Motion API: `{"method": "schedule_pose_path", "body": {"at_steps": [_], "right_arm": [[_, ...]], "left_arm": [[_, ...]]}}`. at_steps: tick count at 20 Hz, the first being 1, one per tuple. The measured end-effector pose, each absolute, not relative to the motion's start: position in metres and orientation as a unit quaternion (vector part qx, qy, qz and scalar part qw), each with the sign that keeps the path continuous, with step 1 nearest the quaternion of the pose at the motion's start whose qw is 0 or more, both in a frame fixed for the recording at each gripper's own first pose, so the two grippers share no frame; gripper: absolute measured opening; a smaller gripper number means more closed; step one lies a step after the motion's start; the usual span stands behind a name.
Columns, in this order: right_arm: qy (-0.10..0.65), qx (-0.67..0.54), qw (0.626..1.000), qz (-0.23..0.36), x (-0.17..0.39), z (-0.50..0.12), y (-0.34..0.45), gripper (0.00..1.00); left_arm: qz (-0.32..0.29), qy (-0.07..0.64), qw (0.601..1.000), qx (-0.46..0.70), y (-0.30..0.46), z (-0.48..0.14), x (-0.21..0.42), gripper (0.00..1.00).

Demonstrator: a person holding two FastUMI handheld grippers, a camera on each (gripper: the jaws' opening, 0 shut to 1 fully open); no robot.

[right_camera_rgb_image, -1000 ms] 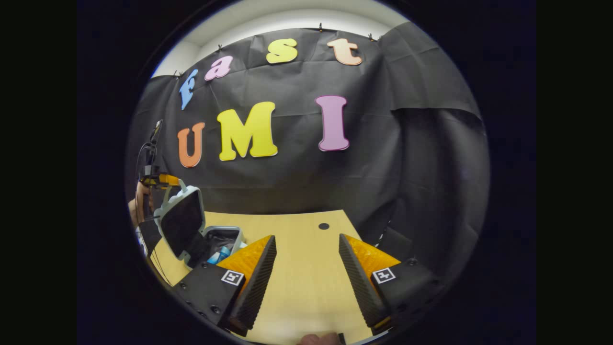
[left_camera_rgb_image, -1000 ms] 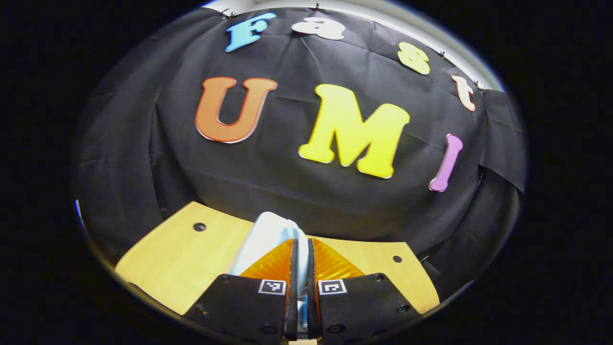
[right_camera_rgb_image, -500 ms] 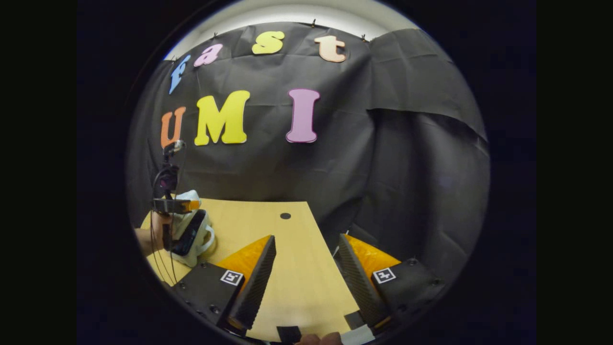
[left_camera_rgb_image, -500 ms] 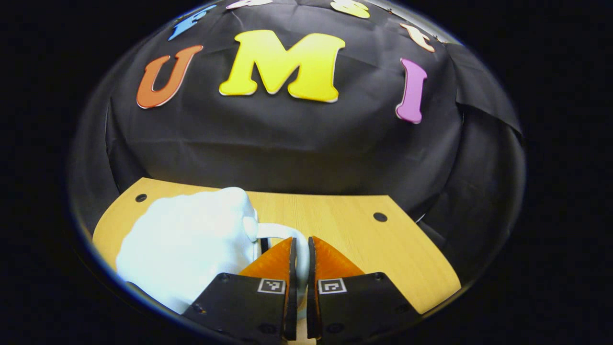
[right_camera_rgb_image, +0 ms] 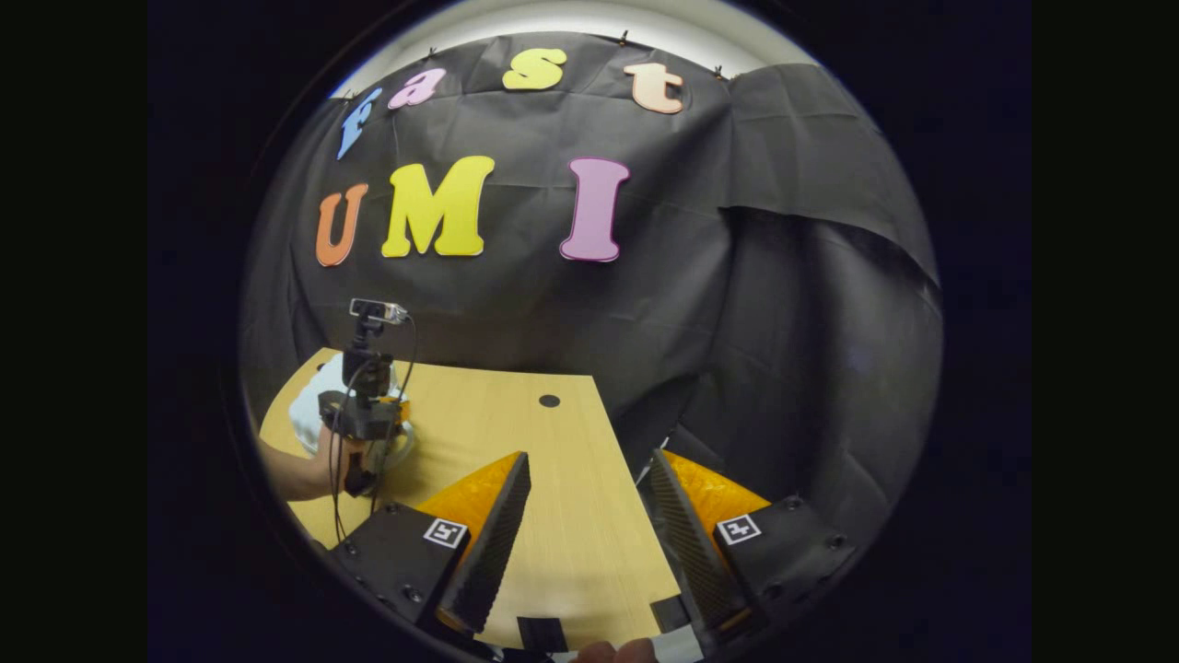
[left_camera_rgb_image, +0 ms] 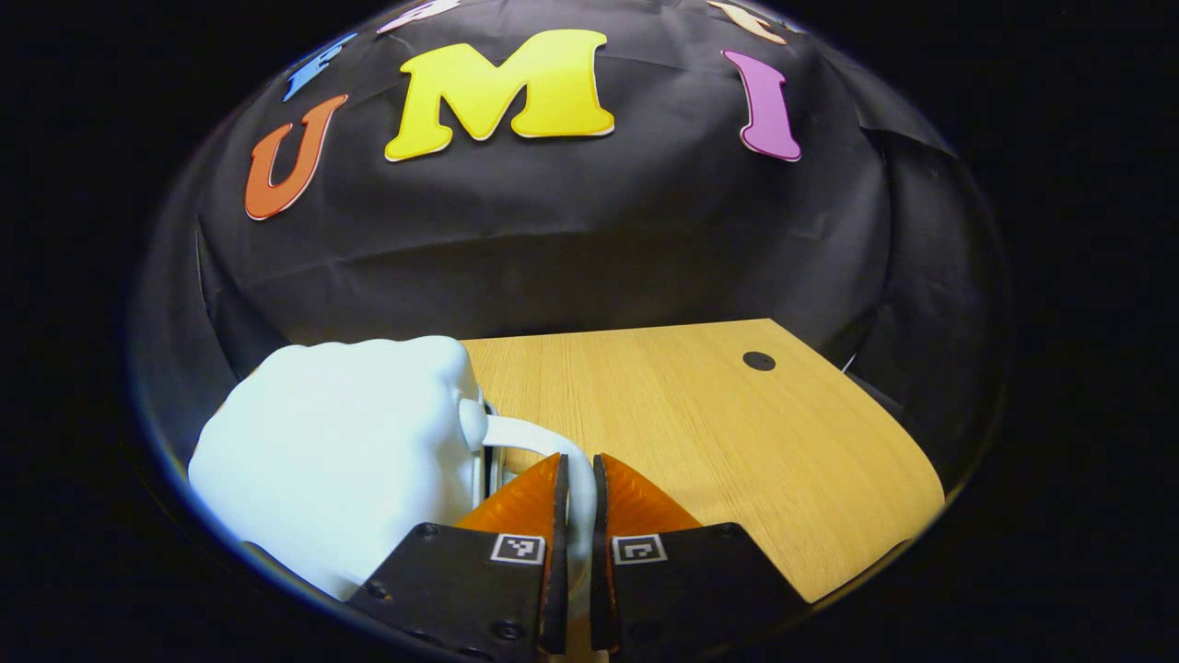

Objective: First open the suitcase, pack the skin care products into it, and then close the suitcase.

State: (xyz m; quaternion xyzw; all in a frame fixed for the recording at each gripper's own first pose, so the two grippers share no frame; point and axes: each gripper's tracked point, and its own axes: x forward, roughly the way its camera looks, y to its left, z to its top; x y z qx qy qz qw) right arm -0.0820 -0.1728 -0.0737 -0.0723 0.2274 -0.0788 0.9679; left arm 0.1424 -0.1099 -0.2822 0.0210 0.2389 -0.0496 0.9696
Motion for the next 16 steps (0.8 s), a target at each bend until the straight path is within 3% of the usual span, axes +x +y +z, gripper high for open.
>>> {"method": "schedule_pose_path", "body": {"at_steps": [7, 8, 9, 11, 12, 14, 16], "right_arm": [[0.230, -0.070, 0.968, -0.068, -0.083, -0.079, -0.168, 0.80], [0.228, -0.070, 0.969, -0.068, -0.083, -0.079, -0.168, 0.80], [0.228, -0.069, 0.969, -0.067, -0.082, -0.080, -0.169, 0.80], [0.226, -0.064, 0.970, -0.061, -0.078, -0.081, -0.166, 0.80], [0.220, -0.061, 0.972, -0.057, -0.074, -0.080, -0.163, 0.80], [0.205, -0.054, 0.976, -0.046, -0.062, -0.076, -0.153, 0.80], [0.183, -0.040, 0.982, -0.029, -0.043, -0.066, -0.138, 0.80]], "left_arm": [[-0.012, 0.235, 0.969, 0.077, -0.114, -0.302, 0.139, 0.26], [-0.019, 0.232, 0.970, 0.075, -0.118, -0.300, 0.139, 0.34], [-0.030, 0.229, 0.971, 0.068, -0.125, -0.299, 0.138, 0.50], [-0.053, 0.219, 0.973, 0.043, -0.139, -0.288, 0.129, 0.69], [-0.055, 0.212, 0.975, 0.035, -0.140, -0.274, 0.121, 0.89], [-0.054, 0.188, 0.981, 0.022, -0.134, -0.232, 0.106, 0.98], [-0.058, 0.139, 0.989, 0.001, -0.127, -0.173, 0.090, 0.97]]}}
